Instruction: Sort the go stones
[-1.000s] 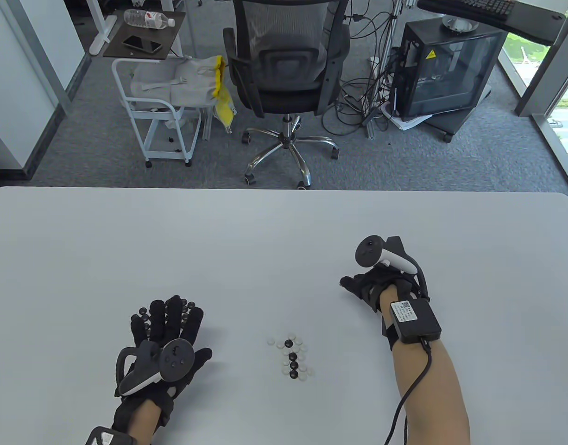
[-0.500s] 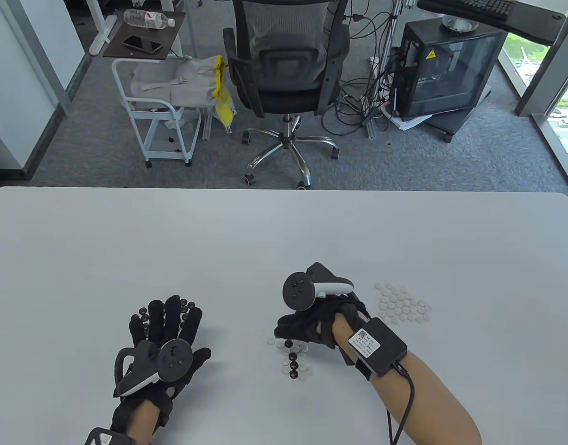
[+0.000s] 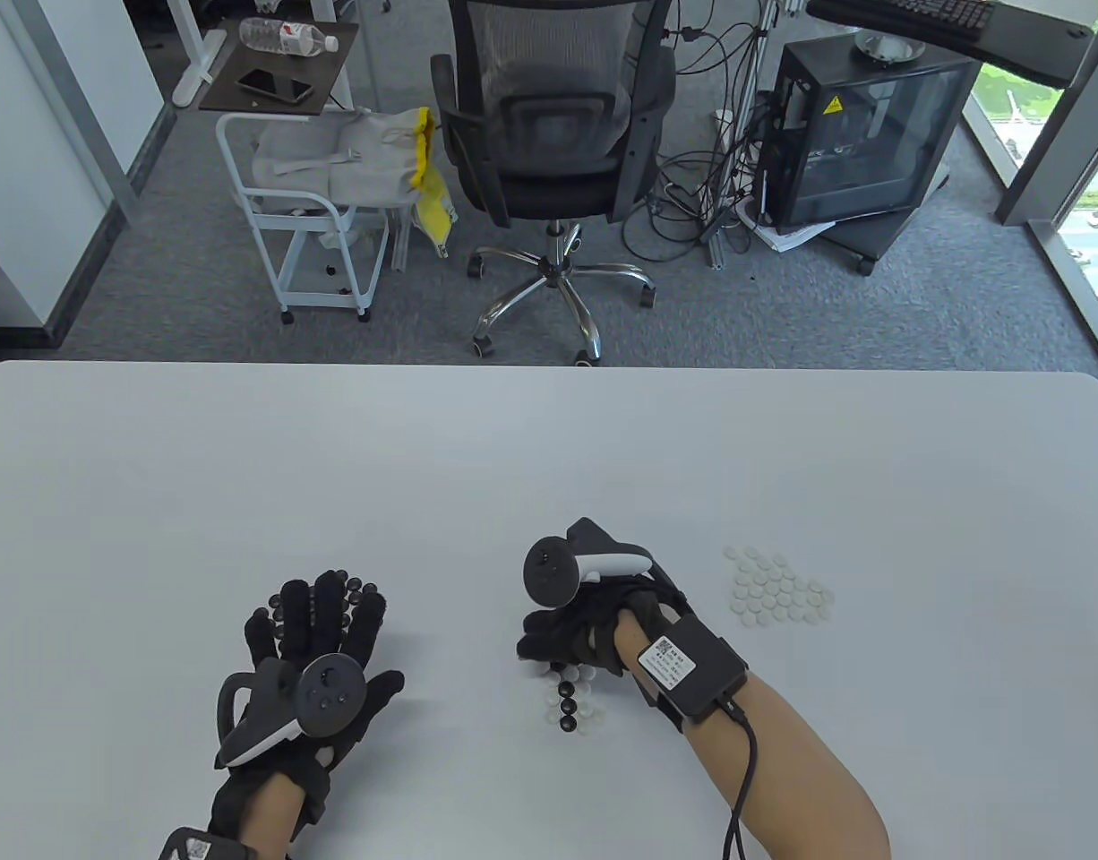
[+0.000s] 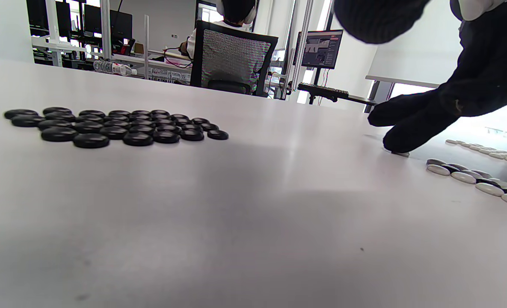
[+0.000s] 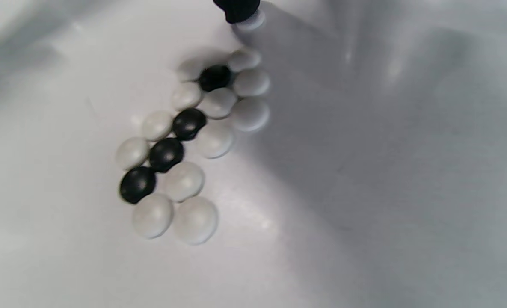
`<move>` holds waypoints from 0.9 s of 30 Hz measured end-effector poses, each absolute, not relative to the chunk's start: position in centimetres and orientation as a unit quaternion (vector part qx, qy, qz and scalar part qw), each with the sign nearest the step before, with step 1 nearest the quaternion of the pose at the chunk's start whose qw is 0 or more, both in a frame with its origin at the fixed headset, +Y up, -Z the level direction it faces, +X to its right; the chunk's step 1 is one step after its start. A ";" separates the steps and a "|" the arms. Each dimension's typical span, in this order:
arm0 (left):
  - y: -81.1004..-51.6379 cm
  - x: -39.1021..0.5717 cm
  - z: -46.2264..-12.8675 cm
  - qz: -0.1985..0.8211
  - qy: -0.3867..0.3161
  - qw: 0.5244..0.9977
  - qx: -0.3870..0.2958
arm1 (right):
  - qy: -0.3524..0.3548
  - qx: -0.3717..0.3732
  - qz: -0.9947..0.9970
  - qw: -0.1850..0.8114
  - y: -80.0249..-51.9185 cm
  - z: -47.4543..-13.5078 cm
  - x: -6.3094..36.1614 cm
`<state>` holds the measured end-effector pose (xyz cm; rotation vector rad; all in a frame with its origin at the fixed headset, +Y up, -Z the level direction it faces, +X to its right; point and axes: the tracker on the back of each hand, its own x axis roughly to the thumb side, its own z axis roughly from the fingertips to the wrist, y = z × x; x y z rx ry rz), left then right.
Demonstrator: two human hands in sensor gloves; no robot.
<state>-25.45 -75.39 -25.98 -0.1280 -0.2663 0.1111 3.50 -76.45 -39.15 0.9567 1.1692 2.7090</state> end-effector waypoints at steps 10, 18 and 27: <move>-75.4 -25.7 -26.2 0.060 -0.130 0.987 -0.071 | 0.372 0.092 0.921 0.068 -76.0 -43.7 15.1; -75.4 -25.7 -26.3 0.061 -0.130 0.987 -0.073 | 0.364 0.041 0.929 0.060 -75.9 -43.5 19.3; -75.6 -26.1 -26.5 0.071 -0.121 0.987 -0.077 | 0.355 0.016 0.933 0.055 -75.4 -43.3 21.1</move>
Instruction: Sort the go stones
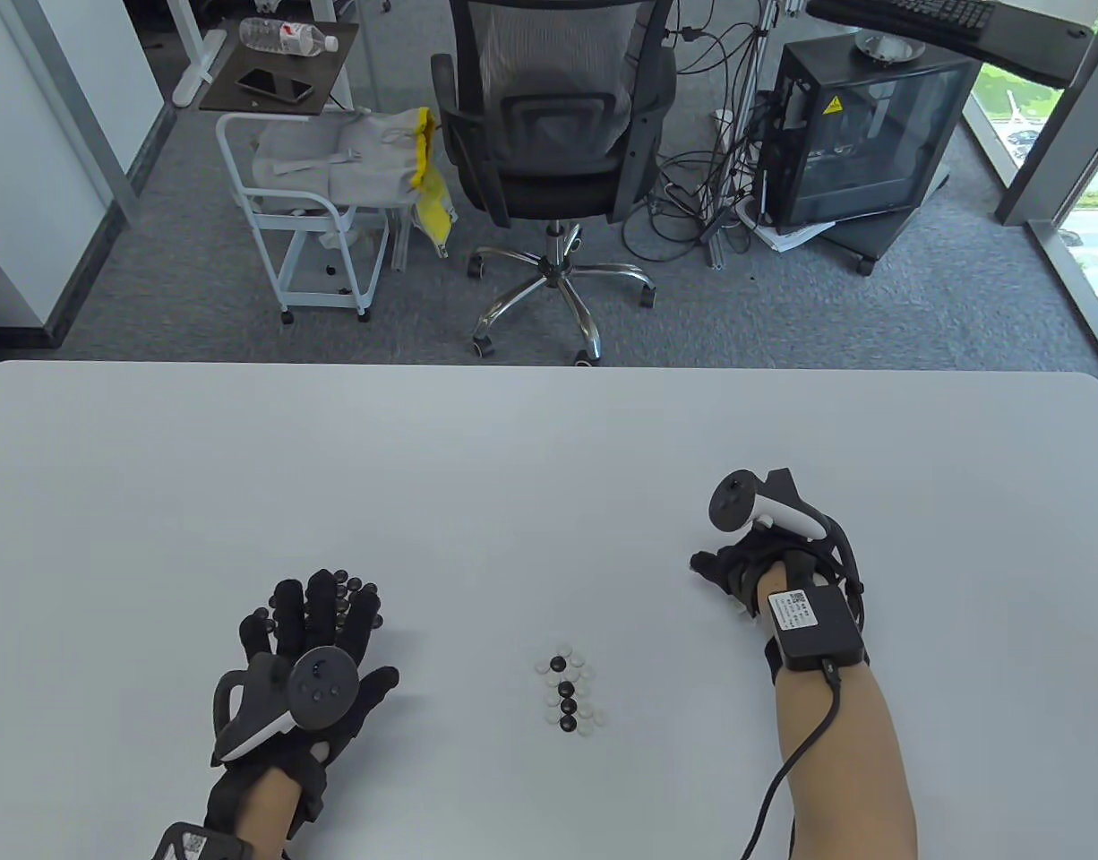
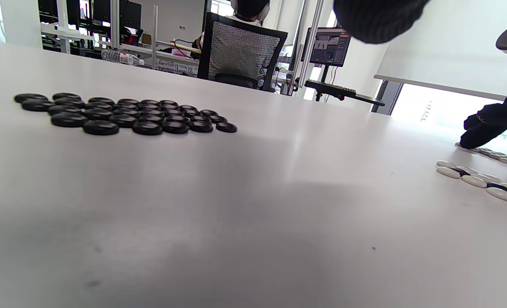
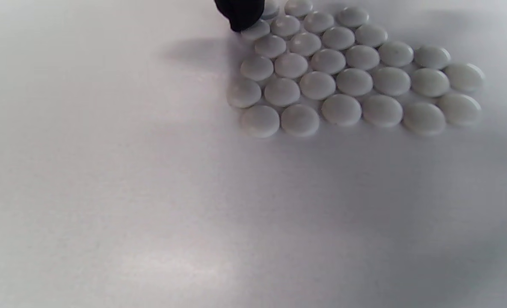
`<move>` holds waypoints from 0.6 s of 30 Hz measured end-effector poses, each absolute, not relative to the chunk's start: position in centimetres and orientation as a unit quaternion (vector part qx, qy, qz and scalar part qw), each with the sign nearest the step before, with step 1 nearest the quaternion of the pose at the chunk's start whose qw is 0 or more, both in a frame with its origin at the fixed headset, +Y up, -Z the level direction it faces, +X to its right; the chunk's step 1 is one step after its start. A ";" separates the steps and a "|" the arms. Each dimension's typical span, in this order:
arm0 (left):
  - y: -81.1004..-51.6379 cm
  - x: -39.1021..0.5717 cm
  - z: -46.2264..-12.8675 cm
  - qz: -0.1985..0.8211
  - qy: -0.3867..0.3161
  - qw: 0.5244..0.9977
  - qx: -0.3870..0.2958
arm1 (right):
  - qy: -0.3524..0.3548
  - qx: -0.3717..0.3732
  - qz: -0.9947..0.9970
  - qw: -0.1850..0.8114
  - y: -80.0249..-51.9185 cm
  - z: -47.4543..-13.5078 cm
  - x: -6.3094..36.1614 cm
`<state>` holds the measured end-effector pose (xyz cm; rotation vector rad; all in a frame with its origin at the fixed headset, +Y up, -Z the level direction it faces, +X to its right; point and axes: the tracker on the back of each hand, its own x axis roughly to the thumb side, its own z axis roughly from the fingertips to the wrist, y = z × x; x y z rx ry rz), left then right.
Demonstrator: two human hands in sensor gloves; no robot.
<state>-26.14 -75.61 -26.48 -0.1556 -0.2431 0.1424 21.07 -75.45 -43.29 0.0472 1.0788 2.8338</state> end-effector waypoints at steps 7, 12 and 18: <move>-75.6 -26.1 -26.5 0.071 -0.120 0.987 -0.079 | 0.340 0.106 0.931 0.084 -72.4 -42.6 17.5; -75.6 -26.1 -26.5 0.070 -0.120 0.987 -0.081 | 0.353 0.208 0.910 0.069 -71.7 -40.9 12.9; -75.5 -26.1 -26.5 0.073 -0.122 0.987 -0.076 | 0.376 0.306 0.873 0.055 -73.2 -38.2 7.7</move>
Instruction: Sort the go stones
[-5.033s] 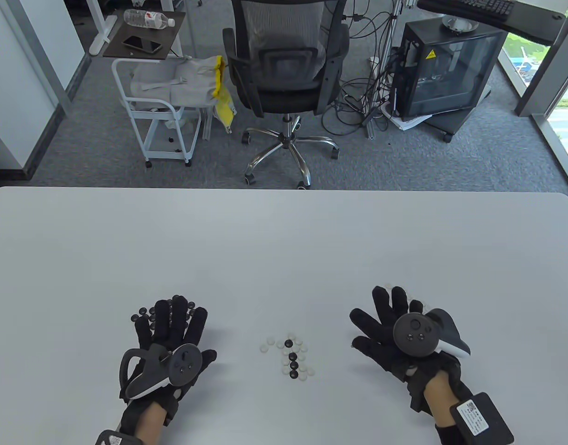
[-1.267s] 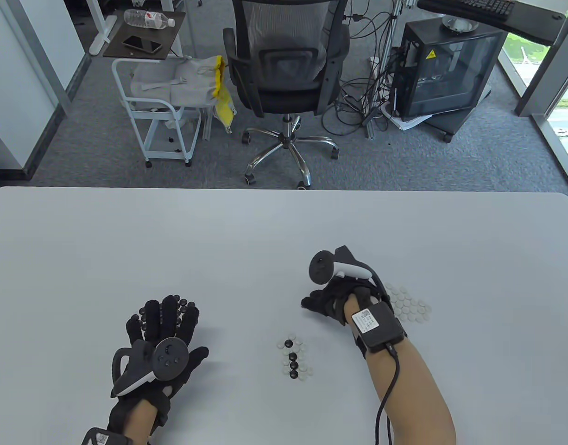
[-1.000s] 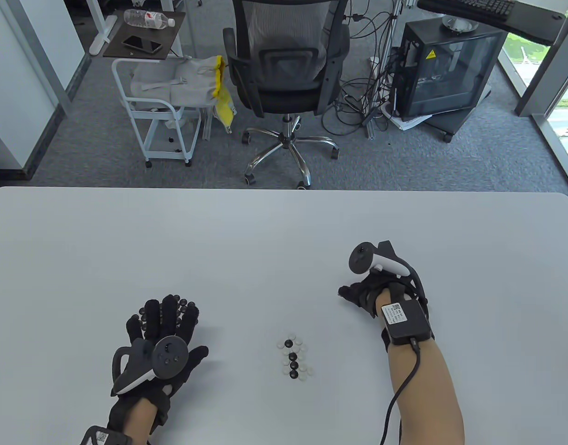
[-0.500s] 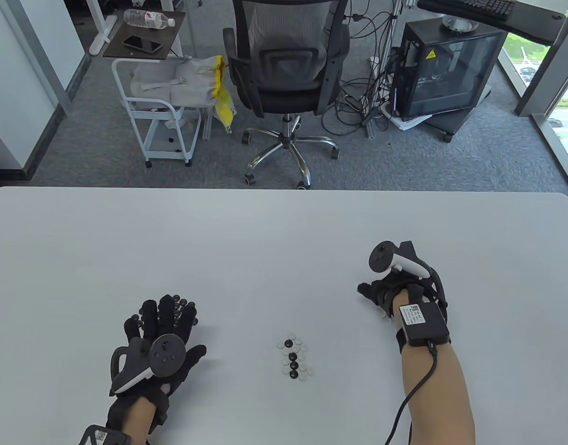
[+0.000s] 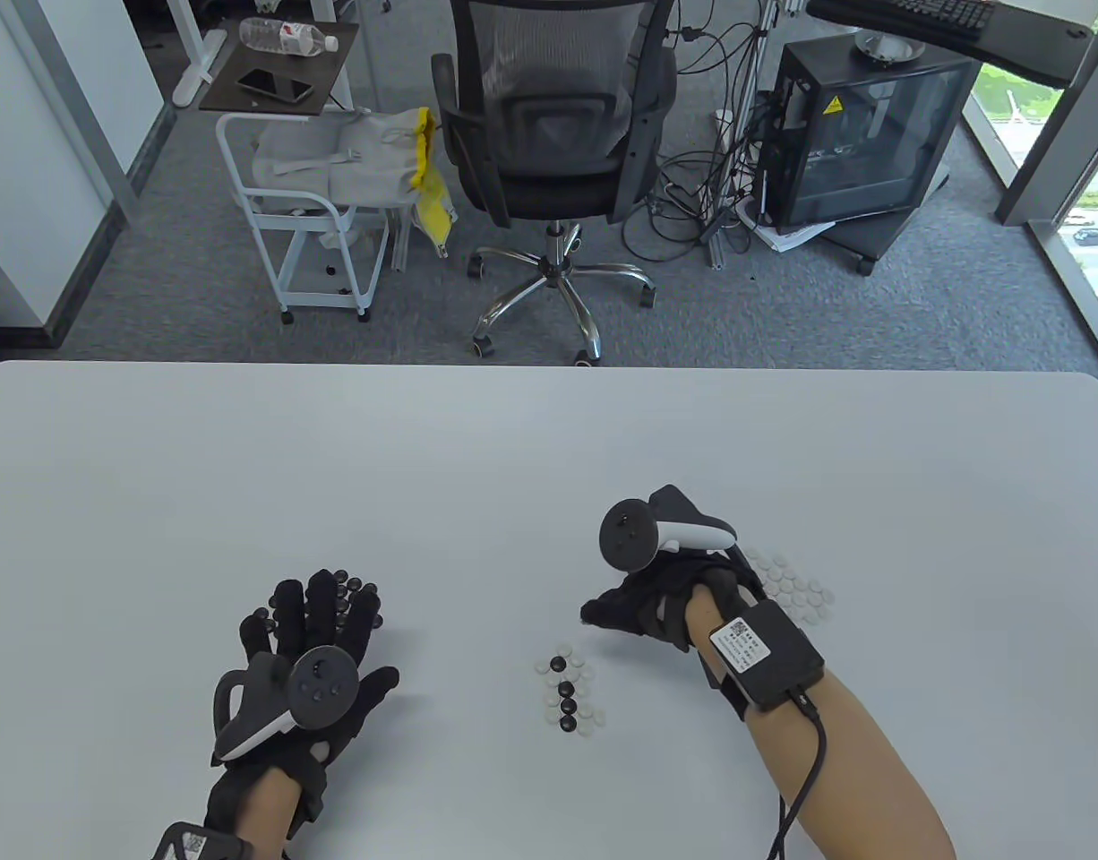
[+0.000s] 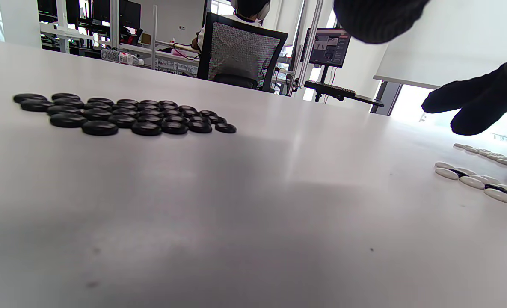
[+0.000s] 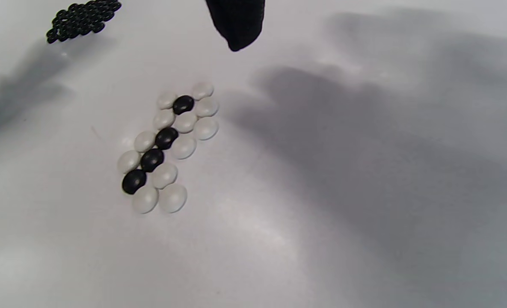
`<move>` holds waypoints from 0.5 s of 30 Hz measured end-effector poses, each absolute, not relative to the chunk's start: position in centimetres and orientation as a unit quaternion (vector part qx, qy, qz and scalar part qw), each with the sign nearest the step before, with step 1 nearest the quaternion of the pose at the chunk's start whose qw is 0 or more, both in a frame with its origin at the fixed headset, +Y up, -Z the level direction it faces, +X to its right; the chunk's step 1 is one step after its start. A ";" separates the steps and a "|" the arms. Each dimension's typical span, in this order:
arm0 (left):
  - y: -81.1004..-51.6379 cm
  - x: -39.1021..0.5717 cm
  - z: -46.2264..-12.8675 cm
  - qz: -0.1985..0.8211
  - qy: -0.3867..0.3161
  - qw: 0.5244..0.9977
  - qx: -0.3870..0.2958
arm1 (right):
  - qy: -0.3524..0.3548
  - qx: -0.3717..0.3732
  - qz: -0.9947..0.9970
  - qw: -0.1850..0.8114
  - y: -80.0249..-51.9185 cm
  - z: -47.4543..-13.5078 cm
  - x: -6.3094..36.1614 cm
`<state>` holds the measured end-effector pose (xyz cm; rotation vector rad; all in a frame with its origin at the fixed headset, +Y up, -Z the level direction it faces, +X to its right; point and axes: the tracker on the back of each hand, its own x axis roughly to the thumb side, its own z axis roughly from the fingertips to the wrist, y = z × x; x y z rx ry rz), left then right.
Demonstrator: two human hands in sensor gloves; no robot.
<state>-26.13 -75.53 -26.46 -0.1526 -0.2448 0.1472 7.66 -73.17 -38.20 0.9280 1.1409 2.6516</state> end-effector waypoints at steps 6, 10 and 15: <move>-75.5 -26.3 -26.5 0.078 -0.119 0.987 -0.075 | 0.392 0.351 0.849 0.052 -74.9 -36.5 4.7; -75.5 -26.4 -26.4 0.080 -0.119 0.987 -0.073 | 0.398 0.345 0.849 0.041 -76.1 -36.7 4.4; -75.5 -26.5 -26.4 0.084 -0.119 0.987 -0.071 | 0.393 0.310 0.864 0.046 -76.2 -37.6 5.7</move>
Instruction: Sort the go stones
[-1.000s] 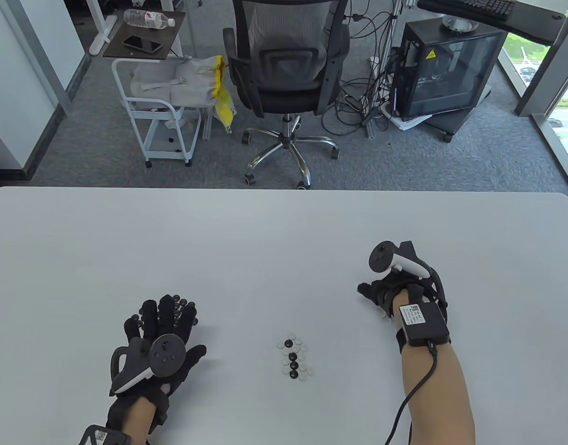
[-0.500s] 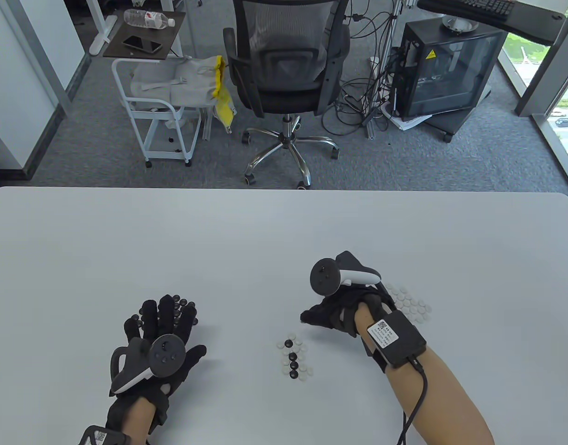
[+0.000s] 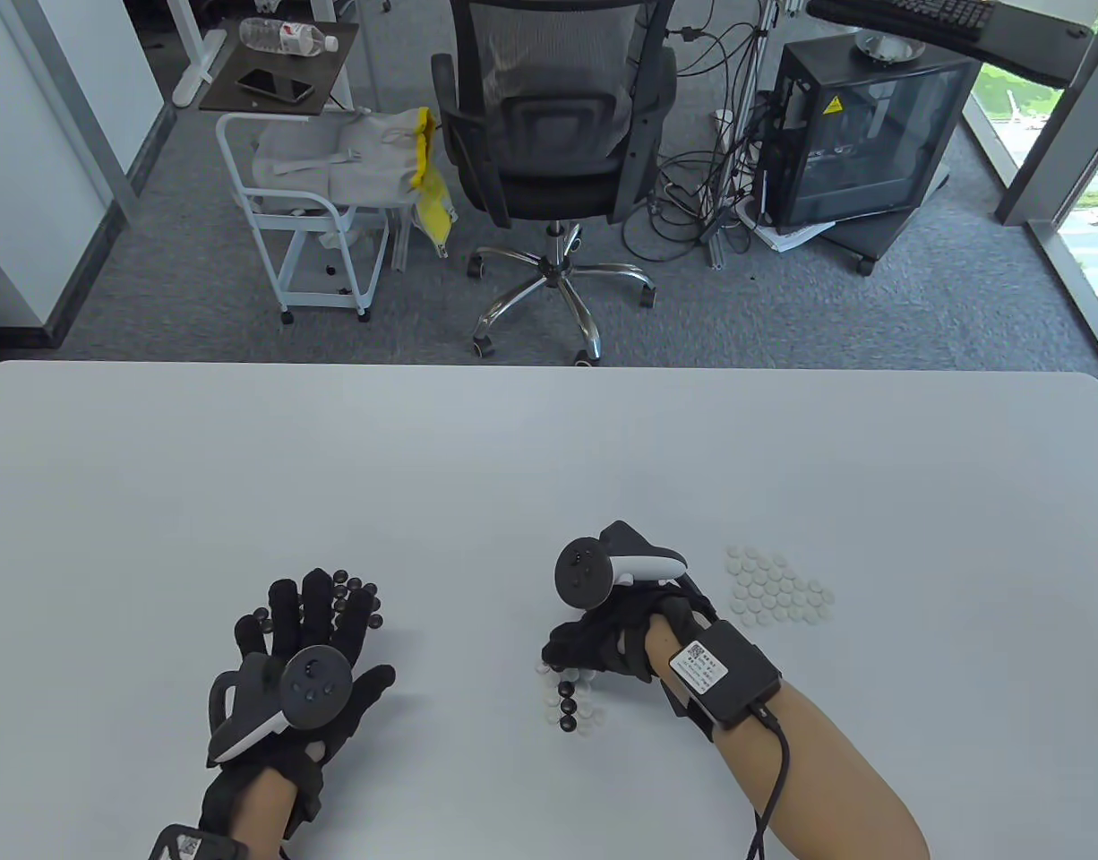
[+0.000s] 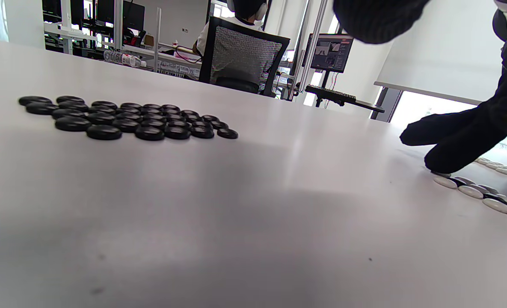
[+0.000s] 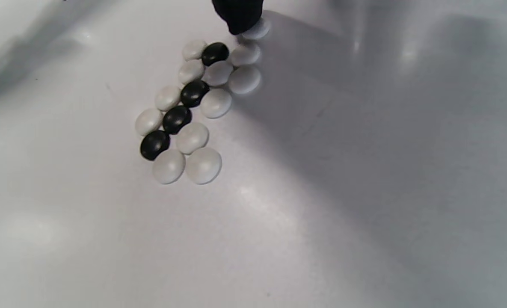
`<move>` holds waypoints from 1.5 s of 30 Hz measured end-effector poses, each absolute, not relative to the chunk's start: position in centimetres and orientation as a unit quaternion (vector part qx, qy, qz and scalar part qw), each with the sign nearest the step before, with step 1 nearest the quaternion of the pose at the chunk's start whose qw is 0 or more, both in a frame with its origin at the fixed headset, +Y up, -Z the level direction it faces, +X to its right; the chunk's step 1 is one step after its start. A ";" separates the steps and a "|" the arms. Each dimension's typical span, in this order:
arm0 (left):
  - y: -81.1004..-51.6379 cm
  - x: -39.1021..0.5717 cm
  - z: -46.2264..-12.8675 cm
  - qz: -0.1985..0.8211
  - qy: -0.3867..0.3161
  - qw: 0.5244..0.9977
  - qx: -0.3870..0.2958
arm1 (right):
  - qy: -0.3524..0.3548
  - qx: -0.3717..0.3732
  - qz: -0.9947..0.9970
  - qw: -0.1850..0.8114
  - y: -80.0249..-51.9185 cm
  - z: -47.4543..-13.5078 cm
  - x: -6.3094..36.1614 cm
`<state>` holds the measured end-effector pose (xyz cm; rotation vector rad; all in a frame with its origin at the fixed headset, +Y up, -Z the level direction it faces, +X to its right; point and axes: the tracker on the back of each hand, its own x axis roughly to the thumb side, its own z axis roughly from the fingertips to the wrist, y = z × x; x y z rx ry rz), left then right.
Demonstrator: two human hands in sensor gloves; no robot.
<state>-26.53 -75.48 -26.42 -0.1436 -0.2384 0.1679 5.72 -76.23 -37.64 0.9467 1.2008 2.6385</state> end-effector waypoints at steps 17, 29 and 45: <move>-75.5 -26.6 -26.4 0.077 -0.115 0.988 -0.069 | 0.364 0.092 0.926 0.029 -75.7 -42.2 17.6; -75.7 -26.6 -26.5 0.076 -0.111 0.988 -0.075 | 0.363 0.050 0.929 0.049 -75.6 -42.3 20.6; -75.6 -26.5 -26.6 0.075 -0.112 0.988 -0.078 | 0.354 0.244 0.902 0.044 -71.9 -39.0 11.5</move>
